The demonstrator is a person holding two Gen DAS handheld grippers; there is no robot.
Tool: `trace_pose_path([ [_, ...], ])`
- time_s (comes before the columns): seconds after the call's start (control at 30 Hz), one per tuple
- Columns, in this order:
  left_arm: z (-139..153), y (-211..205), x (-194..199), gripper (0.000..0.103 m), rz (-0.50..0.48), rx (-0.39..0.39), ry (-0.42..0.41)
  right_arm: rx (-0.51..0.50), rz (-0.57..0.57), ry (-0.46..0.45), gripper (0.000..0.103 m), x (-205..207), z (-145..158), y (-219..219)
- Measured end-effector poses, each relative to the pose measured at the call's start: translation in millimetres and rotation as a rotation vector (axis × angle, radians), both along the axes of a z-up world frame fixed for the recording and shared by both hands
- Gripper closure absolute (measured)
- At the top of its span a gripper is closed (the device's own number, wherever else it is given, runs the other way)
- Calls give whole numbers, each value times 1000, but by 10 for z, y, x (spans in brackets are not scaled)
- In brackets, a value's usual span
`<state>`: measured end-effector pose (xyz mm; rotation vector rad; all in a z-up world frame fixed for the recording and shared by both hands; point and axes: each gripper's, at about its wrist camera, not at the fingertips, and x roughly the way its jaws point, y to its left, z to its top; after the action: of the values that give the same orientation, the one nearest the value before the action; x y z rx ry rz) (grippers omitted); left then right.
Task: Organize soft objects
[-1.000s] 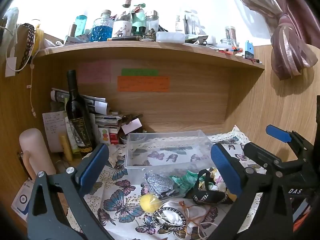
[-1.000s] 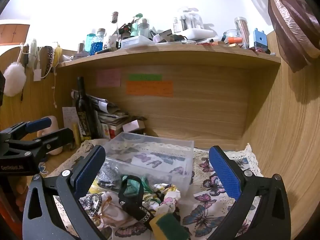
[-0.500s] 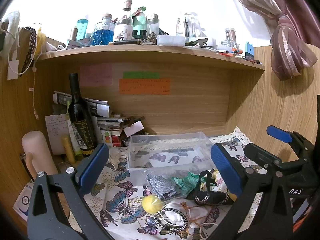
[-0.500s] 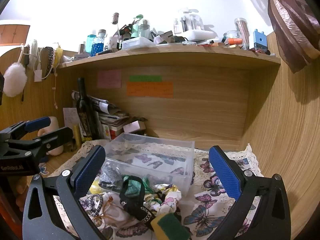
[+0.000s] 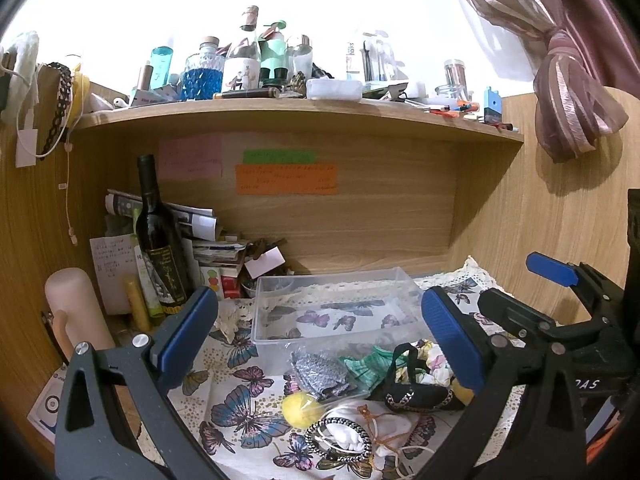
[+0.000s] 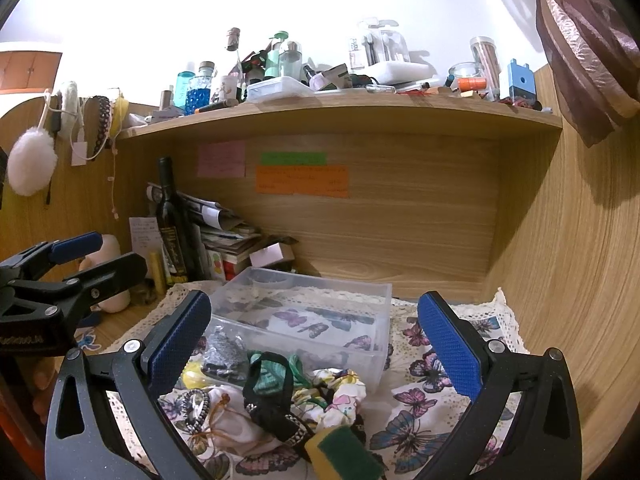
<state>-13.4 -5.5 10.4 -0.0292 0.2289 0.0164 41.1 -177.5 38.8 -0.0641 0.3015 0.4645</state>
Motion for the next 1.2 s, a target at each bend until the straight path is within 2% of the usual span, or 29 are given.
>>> trace_pose_path([
  [1.2,-12,18,-13,0,2,-5,-6,6,1,-5,0,-12,12,-9],
])
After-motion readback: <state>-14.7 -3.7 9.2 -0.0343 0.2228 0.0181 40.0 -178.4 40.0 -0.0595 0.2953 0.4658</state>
